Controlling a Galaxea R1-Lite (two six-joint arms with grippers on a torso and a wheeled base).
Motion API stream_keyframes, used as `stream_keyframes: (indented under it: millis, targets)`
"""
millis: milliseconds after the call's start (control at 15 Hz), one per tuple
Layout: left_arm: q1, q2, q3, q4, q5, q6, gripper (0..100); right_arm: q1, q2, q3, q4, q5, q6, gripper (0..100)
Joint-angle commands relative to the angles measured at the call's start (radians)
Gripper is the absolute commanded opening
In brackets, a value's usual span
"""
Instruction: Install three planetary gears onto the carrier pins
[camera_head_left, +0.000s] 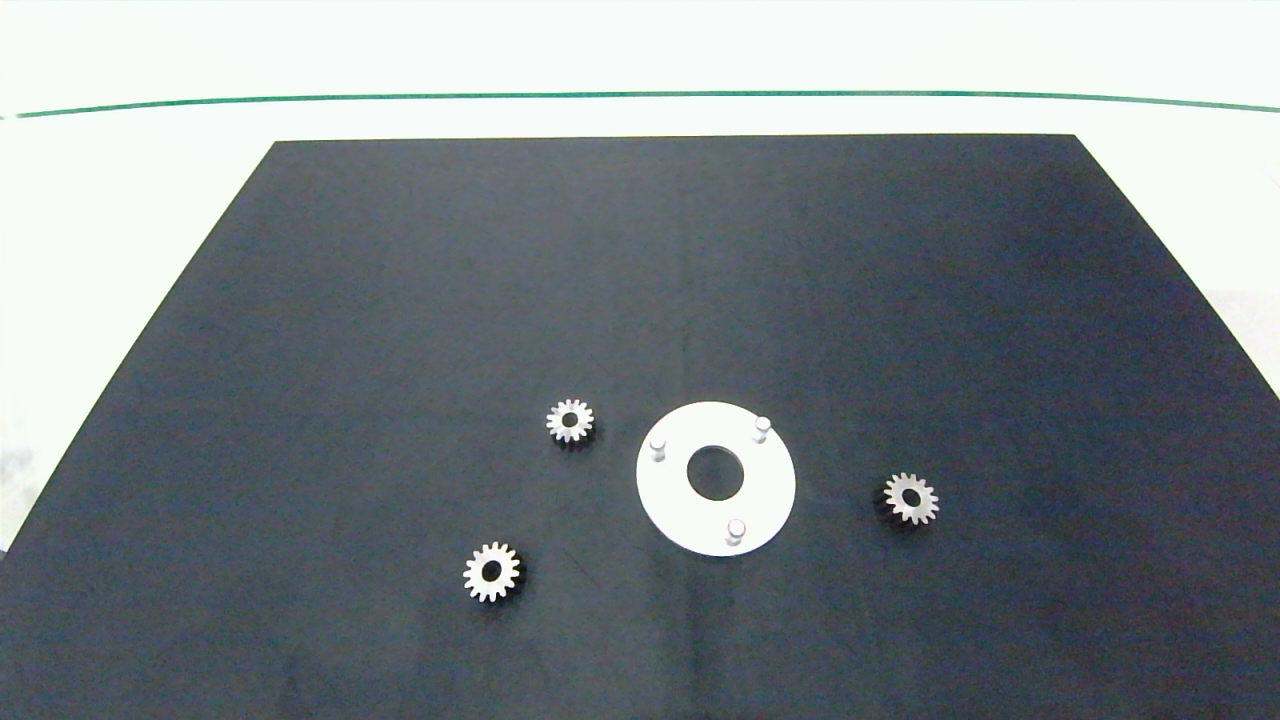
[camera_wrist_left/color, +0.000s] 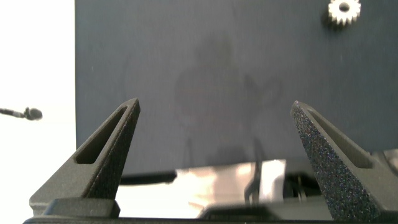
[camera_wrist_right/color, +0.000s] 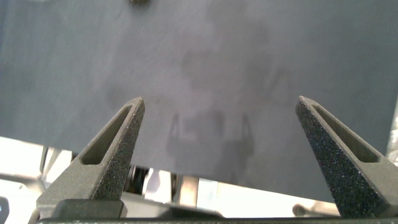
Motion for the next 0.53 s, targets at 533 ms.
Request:
stream_keyframes:
  millis: [533]
  targets:
    - [-0.021,0.271,-0.16,0.121,0.001,0.001,100,0.035,0.383,-0.194,0.025,0.029,-0.006,100]
